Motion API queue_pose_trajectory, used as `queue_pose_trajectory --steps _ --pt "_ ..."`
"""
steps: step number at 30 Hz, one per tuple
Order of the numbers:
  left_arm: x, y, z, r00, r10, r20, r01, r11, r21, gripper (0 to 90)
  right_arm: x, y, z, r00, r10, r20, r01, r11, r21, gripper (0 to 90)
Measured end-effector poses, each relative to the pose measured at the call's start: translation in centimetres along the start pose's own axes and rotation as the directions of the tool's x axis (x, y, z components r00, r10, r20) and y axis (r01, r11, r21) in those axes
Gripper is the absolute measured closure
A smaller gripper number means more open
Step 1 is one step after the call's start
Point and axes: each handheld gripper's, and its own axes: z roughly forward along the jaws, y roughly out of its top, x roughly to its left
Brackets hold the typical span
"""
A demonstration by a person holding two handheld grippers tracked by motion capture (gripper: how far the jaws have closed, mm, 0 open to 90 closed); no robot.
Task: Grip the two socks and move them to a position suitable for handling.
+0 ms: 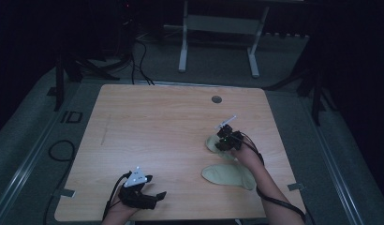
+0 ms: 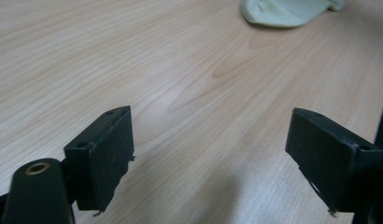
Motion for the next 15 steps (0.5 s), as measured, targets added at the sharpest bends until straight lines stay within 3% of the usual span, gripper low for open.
queue_pose_trajectory --steps 5,10,13,14,15 --pt "0.1 1.1 0.7 0.9999 0.012 0.000 -0.012 0.9997 0.019 20.7 0.0 -0.1 -0.7 0.9998 0.005 -0.021 -0.005 1.000 -0.018 52.4" --pt "0.0 3.1 1.5 0.9986 0.049 -0.020 -0.048 0.9984 0.031 26.0 -0.4 -0.2 -2.5 0.9995 0.016 -0.027 -0.017 0.998 -0.053 52.6" --pt "-0.2 4.4 1.9 0.9972 0.073 -0.015 -0.073 0.9971 0.021 37.3 -0.6 -0.3 -3.1 0.9997 0.020 -0.011 -0.020 0.997 -0.071 54.7" --pt "-0.5 6.8 3.1 0.9925 0.122 -0.008 -0.122 0.9924 0.017 45.4 -0.8 -0.5 -3.5 0.9989 0.047 0.004 -0.047 0.996 -0.079 57.8" --pt "-0.6 7.6 3.5 0.9919 0.127 -0.005 -0.127 0.9919 0.013 50.4 -0.7 -0.5 -3.5 0.9987 0.051 -0.001 -0.050 0.995 -0.080 58.7"
